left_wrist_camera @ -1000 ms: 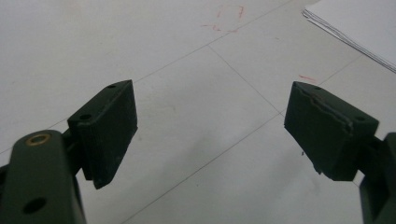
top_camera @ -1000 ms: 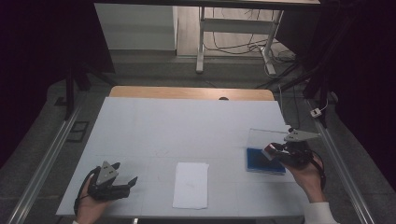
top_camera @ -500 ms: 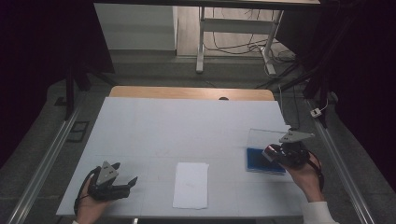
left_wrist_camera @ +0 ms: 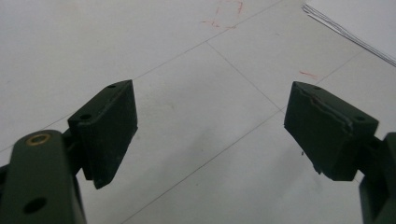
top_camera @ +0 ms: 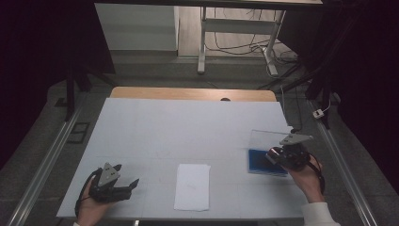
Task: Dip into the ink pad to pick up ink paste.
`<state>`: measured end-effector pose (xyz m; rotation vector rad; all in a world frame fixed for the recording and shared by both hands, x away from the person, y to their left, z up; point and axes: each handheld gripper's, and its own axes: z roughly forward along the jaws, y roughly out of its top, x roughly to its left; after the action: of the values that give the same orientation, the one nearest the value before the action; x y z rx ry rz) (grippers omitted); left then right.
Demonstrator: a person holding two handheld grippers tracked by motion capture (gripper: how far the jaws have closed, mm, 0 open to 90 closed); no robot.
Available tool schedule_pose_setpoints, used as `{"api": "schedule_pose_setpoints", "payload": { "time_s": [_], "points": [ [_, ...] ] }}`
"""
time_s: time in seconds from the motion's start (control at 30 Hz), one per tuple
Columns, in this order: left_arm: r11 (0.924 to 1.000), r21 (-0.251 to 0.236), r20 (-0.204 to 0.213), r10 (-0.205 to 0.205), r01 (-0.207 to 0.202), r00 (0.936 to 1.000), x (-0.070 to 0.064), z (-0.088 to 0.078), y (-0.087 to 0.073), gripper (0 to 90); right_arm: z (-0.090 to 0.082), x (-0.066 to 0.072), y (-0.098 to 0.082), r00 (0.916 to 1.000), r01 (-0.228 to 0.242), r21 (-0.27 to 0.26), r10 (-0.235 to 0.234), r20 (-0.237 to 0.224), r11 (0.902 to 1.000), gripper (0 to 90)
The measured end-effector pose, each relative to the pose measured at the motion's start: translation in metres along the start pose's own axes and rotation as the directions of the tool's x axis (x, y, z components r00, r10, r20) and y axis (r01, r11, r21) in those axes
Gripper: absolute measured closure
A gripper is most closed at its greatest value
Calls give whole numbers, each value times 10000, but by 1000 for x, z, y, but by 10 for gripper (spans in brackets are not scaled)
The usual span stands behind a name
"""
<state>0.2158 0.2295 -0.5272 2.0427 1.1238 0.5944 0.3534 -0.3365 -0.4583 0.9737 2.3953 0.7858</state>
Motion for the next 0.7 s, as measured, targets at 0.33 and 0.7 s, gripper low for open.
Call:
{"api": "schedule_pose_setpoints", "payload": {
  "time_s": [0.33, 0.7],
  "points": [
    [10000, 9, -11, 18, -18, 10000, 0, 0, 0, 174, 8, -2, -4, 9997, -186, 259, 190, -141, 9995, 701],
    [10000, 68, 11, 41, -42, 10000, -1, 1, 0, 174, 8, -1, -2, 9998, -132, 470, 138, -114, 9988, 702]
  ]
}}
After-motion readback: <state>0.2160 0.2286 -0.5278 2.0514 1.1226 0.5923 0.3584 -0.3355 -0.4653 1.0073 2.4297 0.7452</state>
